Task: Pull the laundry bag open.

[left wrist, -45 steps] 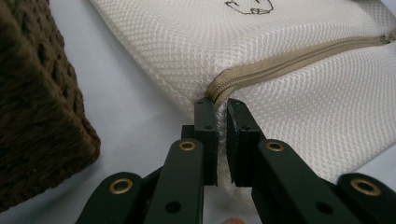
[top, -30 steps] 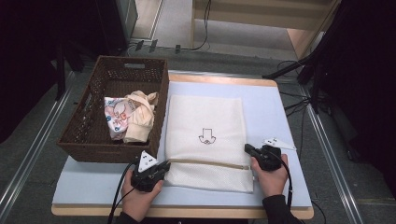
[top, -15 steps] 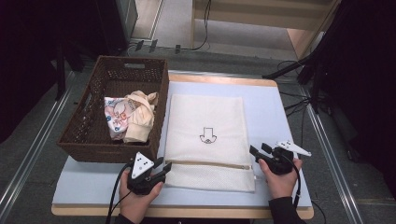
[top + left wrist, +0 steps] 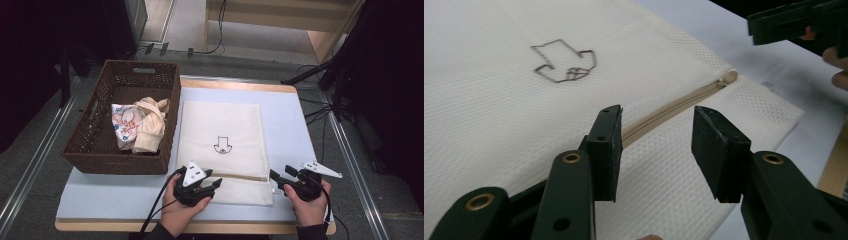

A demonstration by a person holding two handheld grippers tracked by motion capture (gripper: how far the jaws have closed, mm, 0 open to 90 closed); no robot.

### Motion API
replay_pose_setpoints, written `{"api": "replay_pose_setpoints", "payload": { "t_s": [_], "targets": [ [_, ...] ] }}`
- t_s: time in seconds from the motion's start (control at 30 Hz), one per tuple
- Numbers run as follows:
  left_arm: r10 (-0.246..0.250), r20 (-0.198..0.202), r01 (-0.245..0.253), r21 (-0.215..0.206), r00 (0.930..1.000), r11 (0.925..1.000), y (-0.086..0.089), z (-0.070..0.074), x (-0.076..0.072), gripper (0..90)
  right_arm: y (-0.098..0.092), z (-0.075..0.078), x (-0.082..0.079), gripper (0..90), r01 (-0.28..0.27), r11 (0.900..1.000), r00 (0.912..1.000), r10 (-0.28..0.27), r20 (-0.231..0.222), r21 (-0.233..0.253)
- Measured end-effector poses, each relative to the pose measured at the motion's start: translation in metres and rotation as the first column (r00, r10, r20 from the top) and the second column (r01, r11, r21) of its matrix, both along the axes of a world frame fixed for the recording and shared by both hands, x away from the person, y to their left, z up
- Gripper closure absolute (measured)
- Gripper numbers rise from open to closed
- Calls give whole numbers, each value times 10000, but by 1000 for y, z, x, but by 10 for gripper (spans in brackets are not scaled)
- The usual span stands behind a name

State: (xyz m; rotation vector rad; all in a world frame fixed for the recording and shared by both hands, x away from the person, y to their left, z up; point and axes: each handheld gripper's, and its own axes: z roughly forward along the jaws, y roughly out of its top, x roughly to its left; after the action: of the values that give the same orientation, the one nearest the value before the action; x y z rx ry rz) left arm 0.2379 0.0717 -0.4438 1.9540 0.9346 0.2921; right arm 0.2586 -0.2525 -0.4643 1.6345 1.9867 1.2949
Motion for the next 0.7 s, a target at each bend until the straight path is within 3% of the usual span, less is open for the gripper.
{"api": "replay_pose_setpoints", "payload": {
  "t_s": [0.13,0.2,0.5,0.7],
  "targets": [
    [-578,-90,580,236,9983,9980,-23,0,7,621,-1,-6,-2,414,-53,10000,9999,52,-108,-69],
    [-821,-287,822,53,9962,9966,-30,0,13,663,-1,-6,-3,440,-67,10000,9999,68,-142,43],
    [-1133,-828,1146,116,9901,9933,-52,-8,27,770,4,-14,-2,450,-167,9998,9987,171,-484,80],
    [-1522,-1132,1559,243,9818,9875,-71,-18,30,784,1,-19,-1,529,-184,9989,9983,208,-538,442]
  ]
}}
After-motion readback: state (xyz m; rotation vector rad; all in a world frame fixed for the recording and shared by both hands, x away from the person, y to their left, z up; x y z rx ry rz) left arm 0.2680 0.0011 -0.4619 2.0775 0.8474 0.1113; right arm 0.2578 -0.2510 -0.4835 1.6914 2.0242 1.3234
